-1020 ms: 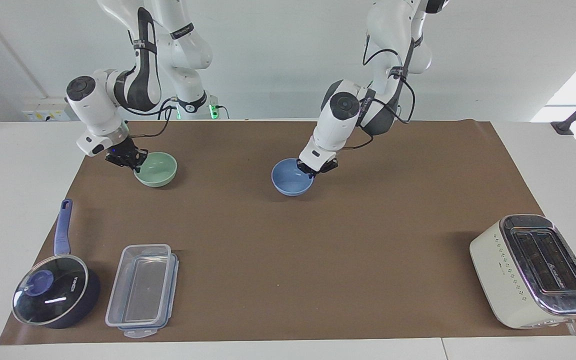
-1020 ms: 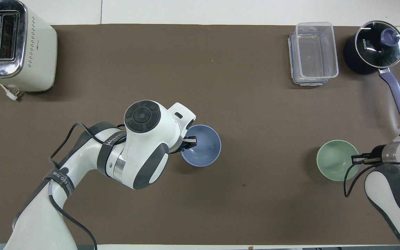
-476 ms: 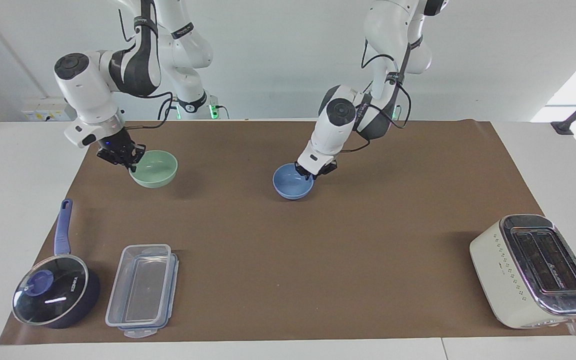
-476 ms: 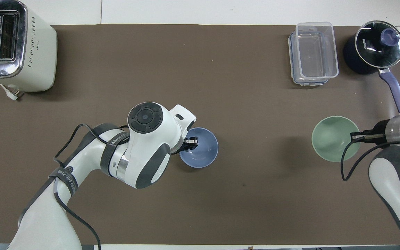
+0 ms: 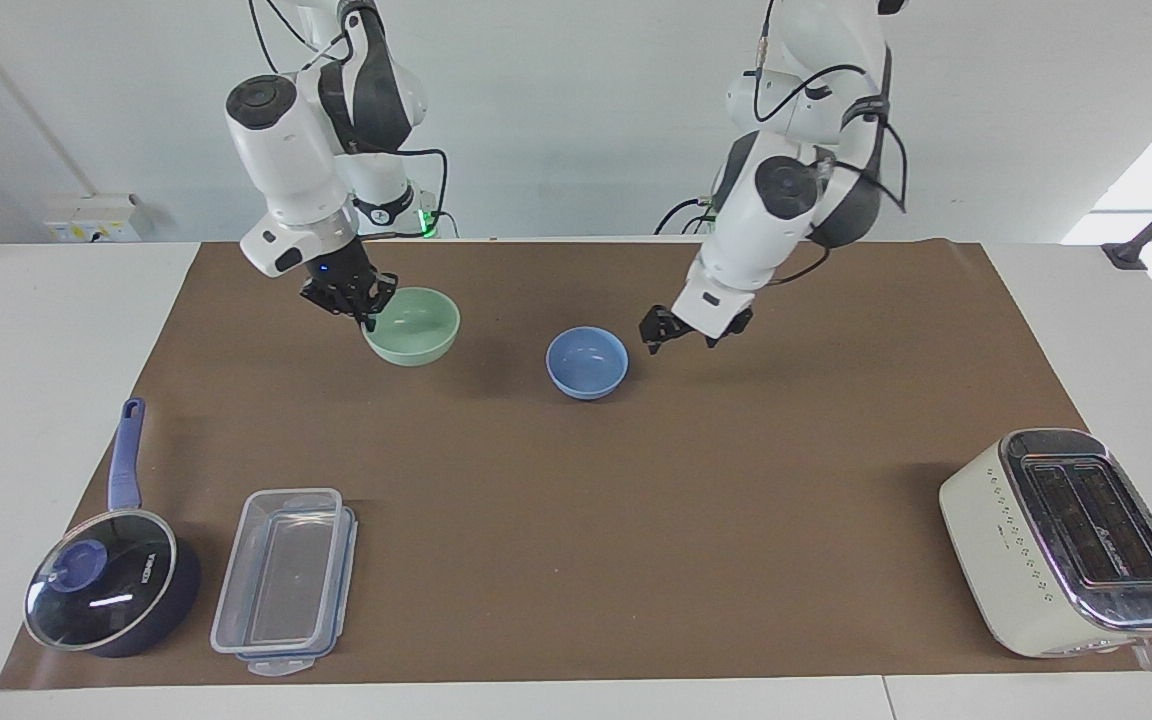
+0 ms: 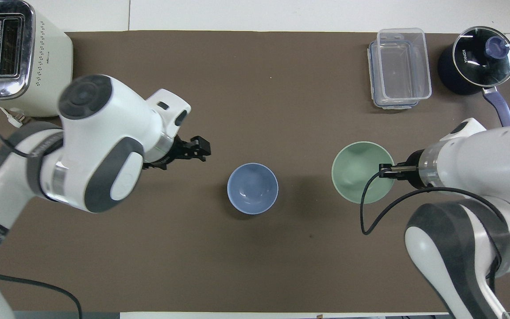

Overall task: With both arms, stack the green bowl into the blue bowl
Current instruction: 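Carry the green bowl over the blue bowl while the left gripper withdraws, then lower the green bowl into the blue bowl with the right gripper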

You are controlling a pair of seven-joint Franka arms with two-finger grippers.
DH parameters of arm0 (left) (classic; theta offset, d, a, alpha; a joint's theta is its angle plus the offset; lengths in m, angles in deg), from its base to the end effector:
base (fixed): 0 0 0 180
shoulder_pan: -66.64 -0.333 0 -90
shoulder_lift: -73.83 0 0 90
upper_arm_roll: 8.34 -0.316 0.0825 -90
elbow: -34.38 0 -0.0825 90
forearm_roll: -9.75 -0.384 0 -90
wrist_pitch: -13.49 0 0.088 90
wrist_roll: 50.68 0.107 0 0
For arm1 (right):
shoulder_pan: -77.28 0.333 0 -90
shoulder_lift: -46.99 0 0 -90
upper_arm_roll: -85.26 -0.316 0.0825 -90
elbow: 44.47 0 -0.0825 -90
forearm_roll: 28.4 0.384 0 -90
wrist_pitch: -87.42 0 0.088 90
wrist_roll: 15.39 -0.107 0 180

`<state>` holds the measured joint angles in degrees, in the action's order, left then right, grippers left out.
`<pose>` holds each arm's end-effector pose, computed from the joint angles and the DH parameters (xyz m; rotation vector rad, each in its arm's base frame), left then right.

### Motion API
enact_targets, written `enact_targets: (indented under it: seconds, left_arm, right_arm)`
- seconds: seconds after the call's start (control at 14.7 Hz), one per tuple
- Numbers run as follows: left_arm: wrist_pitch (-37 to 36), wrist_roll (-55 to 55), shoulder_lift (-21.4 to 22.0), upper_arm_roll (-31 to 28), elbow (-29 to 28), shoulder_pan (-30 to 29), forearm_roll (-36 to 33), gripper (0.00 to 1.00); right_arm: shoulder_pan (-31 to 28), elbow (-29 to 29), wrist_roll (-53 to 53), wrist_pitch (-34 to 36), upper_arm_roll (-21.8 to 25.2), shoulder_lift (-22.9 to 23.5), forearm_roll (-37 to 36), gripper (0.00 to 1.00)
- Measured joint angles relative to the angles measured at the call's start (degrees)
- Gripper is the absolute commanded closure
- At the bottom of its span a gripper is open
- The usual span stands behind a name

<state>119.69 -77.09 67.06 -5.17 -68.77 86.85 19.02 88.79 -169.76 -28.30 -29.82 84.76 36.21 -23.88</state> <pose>0.5366 -0.2445 0.4725 3.0134 0.1558 -0.1909 0.4868 0.1081 0.4721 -3.0623 0.0770 -0.0484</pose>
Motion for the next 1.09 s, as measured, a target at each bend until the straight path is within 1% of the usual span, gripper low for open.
enact_targets:
  seconds: [0.14, 0.2, 0.41, 0.61, 0.82, 1.09]
  left_arm:
    - [-6.4, 8.1, 1.1, -0.3, 4.4, -7.2, -1.8, 0.00]
    - [-8.7, 12.2, 1.8, -0.4, 5.6, -10.2, -2.2, 0.00]
    - [-14.7, 23.3, 4.8, -0.5, 6.9, -16.9, -4.9, 0.00]
    - [-21.8, 25.8, 7.3, -0.5, 10.0, -19.0, -5.7, 0.00]
    - [-28.2, 25.8, 7.8, -0.2, 14.9, -19.0, -6.7, 0.00]
    - [-28.8, 26.6, 7.9, 0.2, 15.7, -18.9, -6.8, 0.00]
  right_arm:
    - [4.9, 0.0, -5.0, -1.9, 0.0, 0.2, 0.7, 1.00]
    - [7.4, 0.0, -7.6, -3.1, 0.0, 0.6, 0.8, 1.00]
    - [14.3, 0.1, -14.3, -8.2, -0.1, 3.4, 0.8, 1.00]
    - [17.0, 1.6, -16.0, -10.0, -0.2, 7.6, 2.6, 1.00]
    - [18.6, 3.5, -16.0, -12.2, -0.1, 12.1, 5.5, 1.00]
    - [20.3, 4.4, -18.1, -14.2, -0.1, 15.4, 5.6, 1.00]
